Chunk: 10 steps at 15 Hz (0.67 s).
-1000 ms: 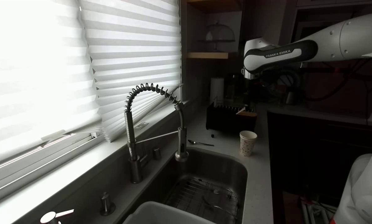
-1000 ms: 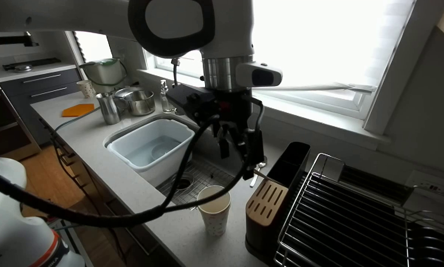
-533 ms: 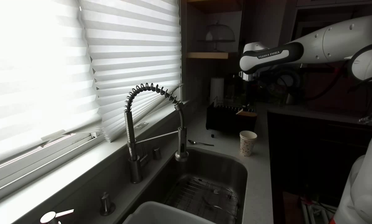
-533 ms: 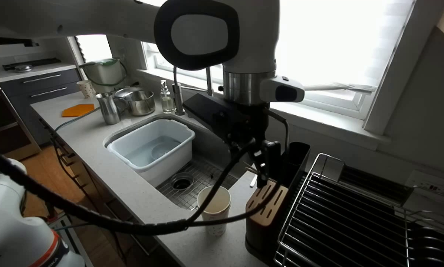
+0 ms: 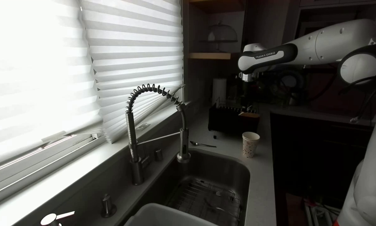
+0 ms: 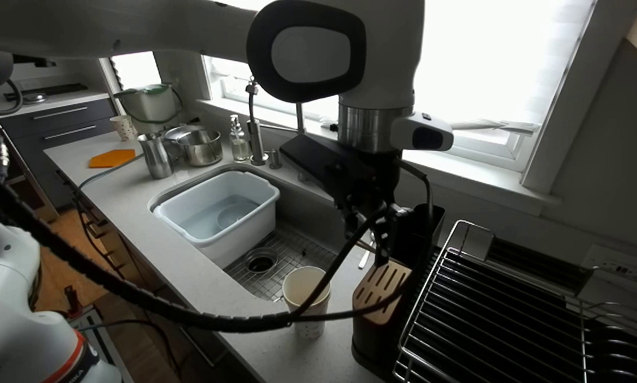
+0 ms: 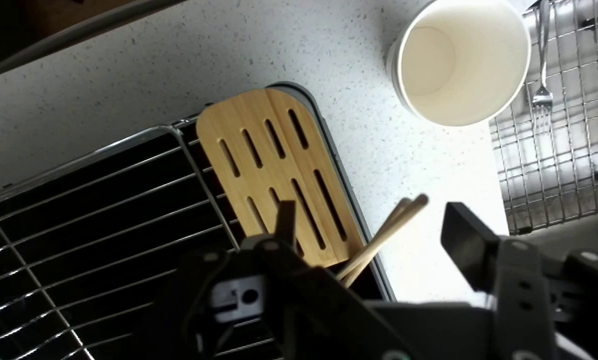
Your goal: Put the chopping sticks in the cup
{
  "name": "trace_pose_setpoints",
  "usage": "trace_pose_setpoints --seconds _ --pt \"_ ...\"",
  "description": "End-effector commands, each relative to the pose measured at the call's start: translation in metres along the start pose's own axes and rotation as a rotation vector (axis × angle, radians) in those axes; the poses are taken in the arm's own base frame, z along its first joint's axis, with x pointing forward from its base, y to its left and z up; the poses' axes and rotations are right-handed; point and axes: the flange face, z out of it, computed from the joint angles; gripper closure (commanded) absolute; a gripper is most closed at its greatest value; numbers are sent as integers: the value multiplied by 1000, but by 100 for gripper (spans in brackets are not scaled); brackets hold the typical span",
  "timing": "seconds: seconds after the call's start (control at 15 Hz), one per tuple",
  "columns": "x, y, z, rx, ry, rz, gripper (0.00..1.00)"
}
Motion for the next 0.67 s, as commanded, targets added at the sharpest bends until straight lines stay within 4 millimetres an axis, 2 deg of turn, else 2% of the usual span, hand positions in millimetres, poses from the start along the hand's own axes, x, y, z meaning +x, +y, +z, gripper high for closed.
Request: trace_pose_setpoints --seconds 0.0,0.4,0.6 --pt "5 5 1 29 -19 2 55" --pt "7 3 8 30 -63 -4 100" --pt "9 1 10 34 -82 -5 99"
